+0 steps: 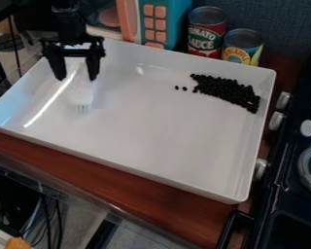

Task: Sweep into pile

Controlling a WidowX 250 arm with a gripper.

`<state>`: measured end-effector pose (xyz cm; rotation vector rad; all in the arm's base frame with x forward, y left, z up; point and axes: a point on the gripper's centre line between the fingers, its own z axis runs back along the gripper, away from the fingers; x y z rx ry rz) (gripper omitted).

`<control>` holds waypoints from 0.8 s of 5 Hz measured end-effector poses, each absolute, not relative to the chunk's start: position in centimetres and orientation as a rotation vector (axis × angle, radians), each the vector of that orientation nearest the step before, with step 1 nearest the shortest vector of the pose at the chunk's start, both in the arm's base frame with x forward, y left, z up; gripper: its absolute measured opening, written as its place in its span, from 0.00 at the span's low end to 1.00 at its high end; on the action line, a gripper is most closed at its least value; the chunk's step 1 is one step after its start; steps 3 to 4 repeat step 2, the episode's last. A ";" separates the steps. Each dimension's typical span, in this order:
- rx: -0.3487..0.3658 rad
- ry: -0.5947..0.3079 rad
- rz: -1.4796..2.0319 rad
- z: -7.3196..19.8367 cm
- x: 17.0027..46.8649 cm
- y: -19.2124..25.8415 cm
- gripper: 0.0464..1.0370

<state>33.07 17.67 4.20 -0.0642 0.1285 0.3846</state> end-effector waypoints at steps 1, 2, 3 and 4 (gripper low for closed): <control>-0.171 0.107 0.383 8.8 32.4 18.9 0.97; -0.189 0.016 0.360 14.2 31.0 19.9 0.96; -0.189 0.016 0.360 14.2 31.0 19.9 0.96; -0.189 0.016 0.360 14.2 31.0 19.9 0.96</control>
